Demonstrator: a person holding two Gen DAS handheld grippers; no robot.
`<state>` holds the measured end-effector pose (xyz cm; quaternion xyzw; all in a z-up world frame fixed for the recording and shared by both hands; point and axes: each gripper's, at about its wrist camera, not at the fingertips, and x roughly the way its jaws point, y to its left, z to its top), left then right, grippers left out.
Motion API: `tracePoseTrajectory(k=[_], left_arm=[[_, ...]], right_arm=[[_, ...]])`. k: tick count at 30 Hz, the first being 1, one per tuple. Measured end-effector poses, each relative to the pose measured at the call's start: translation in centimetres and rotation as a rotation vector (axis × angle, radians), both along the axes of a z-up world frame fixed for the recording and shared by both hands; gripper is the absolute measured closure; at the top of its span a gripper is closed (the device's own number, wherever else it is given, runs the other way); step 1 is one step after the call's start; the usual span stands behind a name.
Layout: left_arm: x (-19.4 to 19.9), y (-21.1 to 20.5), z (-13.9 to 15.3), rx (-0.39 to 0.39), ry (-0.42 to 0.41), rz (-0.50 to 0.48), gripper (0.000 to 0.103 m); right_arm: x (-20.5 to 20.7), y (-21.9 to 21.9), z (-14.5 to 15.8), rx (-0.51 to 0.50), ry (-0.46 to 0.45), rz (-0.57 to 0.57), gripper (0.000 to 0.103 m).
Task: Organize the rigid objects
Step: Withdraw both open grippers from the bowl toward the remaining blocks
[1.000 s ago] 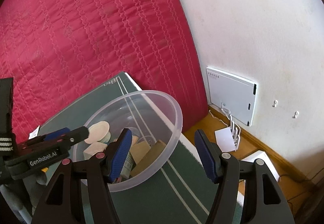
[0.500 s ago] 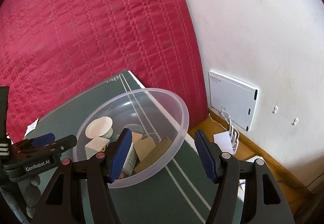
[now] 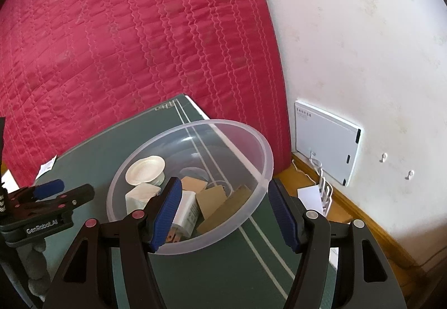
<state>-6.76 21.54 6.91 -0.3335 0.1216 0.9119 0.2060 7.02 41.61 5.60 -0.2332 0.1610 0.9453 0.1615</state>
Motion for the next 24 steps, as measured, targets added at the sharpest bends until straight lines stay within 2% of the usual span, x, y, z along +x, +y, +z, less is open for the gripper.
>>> tracePoseTrajectory(k=[17,24], left_arm=[[0.9,-1.6,-0.3,-0.056,0.066,0.06,0.015],[1.1,-2.5,-0.4,-0.066,0.082,0.087,0.013]], right_arm=[[0.2,-0.5,-0.1,0.019,-0.001,0.008,0.037],[0.1,-1.3,-0.1,0.033,-0.004,0.041,0.029]])
